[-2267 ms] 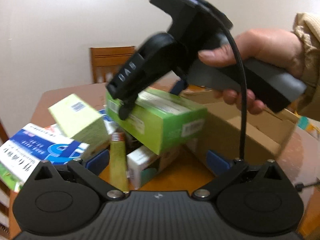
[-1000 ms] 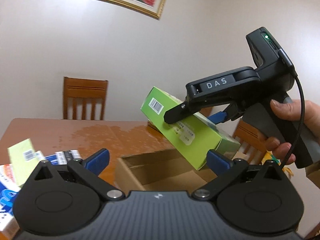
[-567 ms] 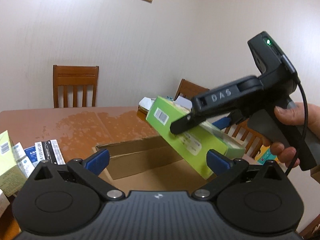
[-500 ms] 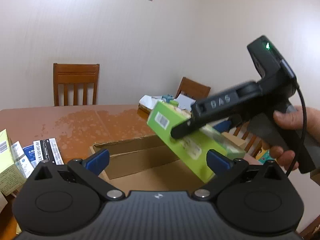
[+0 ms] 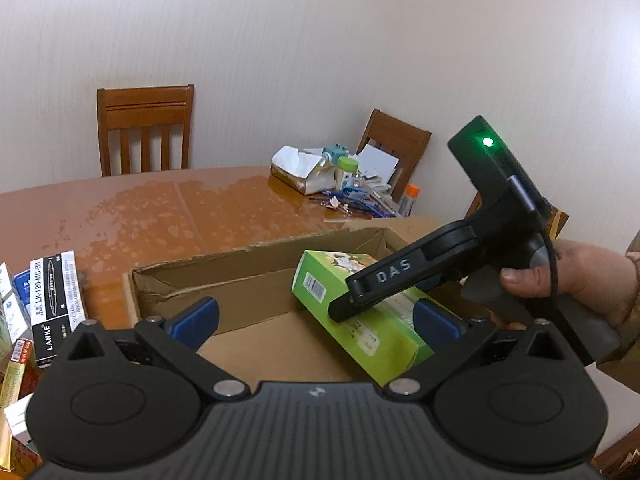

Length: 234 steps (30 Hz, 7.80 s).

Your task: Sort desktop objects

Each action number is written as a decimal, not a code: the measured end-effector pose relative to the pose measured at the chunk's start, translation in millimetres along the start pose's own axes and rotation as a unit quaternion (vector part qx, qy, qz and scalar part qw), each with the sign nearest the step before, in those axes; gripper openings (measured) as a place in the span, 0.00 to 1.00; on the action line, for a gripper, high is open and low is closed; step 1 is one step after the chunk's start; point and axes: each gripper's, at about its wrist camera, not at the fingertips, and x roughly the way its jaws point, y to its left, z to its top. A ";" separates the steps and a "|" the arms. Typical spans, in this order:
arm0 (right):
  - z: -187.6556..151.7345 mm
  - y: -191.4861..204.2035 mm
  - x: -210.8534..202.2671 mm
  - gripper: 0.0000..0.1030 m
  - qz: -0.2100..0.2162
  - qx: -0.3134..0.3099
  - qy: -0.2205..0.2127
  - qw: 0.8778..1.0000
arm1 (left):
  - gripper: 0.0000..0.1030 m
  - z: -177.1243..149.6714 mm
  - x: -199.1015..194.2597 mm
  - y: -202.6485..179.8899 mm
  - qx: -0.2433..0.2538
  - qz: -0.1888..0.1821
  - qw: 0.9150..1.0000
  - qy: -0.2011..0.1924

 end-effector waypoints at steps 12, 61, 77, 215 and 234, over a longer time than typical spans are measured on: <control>10.6 17.1 14.5 0.93 -0.029 -0.026 0.009 0.999 | 1.00 -2.2 7.0 -1.2 0.013 0.010 1.000 0.025; 33.4 14.1 0.7 0.98 0.041 0.011 0.033 0.999 | 1.00 -9.5 -34.5 -10.6 0.067 -0.004 0.998 0.004; 24.4 59.9 51.7 1.00 0.120 0.042 0.146 0.981 | 1.00 -20.9 -50.9 7.8 0.045 0.006 0.999 -0.005; -47.9 -13.9 -134.0 1.00 0.081 0.159 -0.182 0.967 | 1.00 -65.2 -161.9 46.5 -0.051 0.198 0.979 -0.001; -6.5 229.9 -76.4 1.00 0.101 0.001 -0.114 0.988 | 1.00 -91.0 -193.2 140.4 -0.048 0.140 0.989 0.021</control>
